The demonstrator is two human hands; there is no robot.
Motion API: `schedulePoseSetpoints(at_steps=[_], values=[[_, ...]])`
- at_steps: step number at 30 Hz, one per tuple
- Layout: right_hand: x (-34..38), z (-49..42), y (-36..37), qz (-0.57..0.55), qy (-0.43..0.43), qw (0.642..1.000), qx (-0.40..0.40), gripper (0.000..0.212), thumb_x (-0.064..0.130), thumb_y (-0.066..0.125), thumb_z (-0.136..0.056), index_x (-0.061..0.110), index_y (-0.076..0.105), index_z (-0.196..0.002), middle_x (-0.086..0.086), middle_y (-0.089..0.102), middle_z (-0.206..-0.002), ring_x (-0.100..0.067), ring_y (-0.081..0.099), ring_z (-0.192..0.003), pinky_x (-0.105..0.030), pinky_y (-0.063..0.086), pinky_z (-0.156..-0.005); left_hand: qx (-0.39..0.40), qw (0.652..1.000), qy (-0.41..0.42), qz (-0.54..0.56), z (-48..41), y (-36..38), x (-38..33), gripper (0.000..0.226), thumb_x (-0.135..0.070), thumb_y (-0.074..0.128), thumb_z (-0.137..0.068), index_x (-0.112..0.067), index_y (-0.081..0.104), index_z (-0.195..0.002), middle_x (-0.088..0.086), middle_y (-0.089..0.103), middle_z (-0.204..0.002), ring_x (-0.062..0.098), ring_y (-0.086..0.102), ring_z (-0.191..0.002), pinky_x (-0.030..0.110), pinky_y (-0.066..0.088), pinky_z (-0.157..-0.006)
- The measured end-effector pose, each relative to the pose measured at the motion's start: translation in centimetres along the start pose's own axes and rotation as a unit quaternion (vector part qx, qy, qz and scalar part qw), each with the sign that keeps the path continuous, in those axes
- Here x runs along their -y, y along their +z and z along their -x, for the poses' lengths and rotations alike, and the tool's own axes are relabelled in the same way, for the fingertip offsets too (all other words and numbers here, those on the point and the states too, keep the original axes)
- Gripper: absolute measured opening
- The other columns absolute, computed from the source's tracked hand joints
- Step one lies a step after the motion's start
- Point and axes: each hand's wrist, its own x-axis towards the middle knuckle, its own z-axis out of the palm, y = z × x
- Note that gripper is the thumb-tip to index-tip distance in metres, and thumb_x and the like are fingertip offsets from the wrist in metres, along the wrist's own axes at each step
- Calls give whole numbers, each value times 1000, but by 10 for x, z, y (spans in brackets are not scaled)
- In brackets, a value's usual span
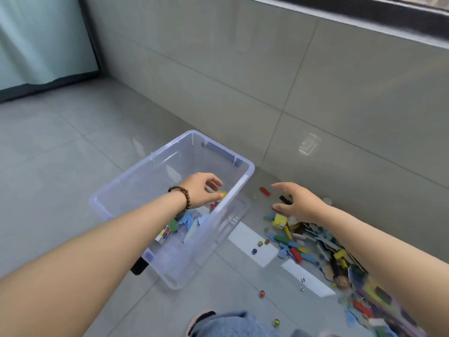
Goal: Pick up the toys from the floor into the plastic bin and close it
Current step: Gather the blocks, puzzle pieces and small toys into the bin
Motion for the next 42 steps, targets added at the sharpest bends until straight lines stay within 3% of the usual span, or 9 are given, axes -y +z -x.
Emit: schedulePoseSetpoints(at_steps=[10,16,22,26,30,32,34,36,42], values=[[-165,63,8,-75,136,987,35,66,42,70,-79,28,41,-138,5,40,-146,-14,42,-131,-32,37,-106,192,963,15,-186,-66,138,-70,67,-45,64,-81,-20,38,-138,2,45,-140,20,47,-124,33,39,-103],[-228,16,90,-144,172,972,64,76,38,70,-80,27,30,-144,4,27,-153,-16,32,-137,-27,31,-107,206,951,15,-229,-138,223,-29,89,-48,64,-81,-18,15,-149,4,23,-154,21,29,-139,34,29,-112],[-246,-42,160,-227,158,961,22,72,34,76,-75,24,42,-137,5,40,-142,-13,40,-129,-21,32,-101,185,956,44,-224,-199,280,8,84,-43,65,-81,-22,18,-148,1,22,-153,21,35,-134,33,35,-106],[-250,-64,190,-237,149,960,-16,59,28,77,-73,22,52,-126,3,48,-127,-13,46,-120,-16,33,-93,188,955,51,-223,-221,298,17,73,-36,65,-82,-27,27,-144,-1,28,-150,19,39,-131,33,39,-103],[-249,-81,209,-261,146,953,-42,58,31,79,-70,21,55,-122,5,45,-119,-15,47,-116,-30,45,-98,171,956,50,-235,-235,307,18,59,-37,65,-82,-27,40,-134,-1,42,-137,20,49,-119,36,45,-94],[-245,-89,212,-230,136,962,-53,59,33,79,-70,23,54,-122,6,45,-118,-11,46,-113,-18,43,-91,169,957,50,-232,-239,310,17,51,-39,65,-82,-24,46,-126,-1,51,-128,20,53,-112,35,46,-91],[-240,-97,214,-208,124,969,-55,63,36,78,-70,25,50,-126,6,46,-122,-12,44,-116,-22,43,-92,164,961,46,-216,-239,306,20,48,-41,65,-82,-24,48,-124,-1,57,-121,20,55,-107,33,46,-88],[-235,-101,216,-185,123,974,-47,68,41,77,-71,26,47,-130,6,46,-128,-14,41,-120,-33,41,-98,148,972,34,-176,-237,298,26,47,-42,64,-82,-24,49,-123,-1,59,-114,18,56,-100,29,46,-83],[-229,-110,220,-148,113,982,-26,61,43,77,-70,25,51,-122,5,47,-123,-16,41,-113,-31,40,-93,105,991,-1,-83,-222,276,55,39,-38,68,-80,-22,53,-111,-7,56,-92,12,54,-89,23,39,-71]])
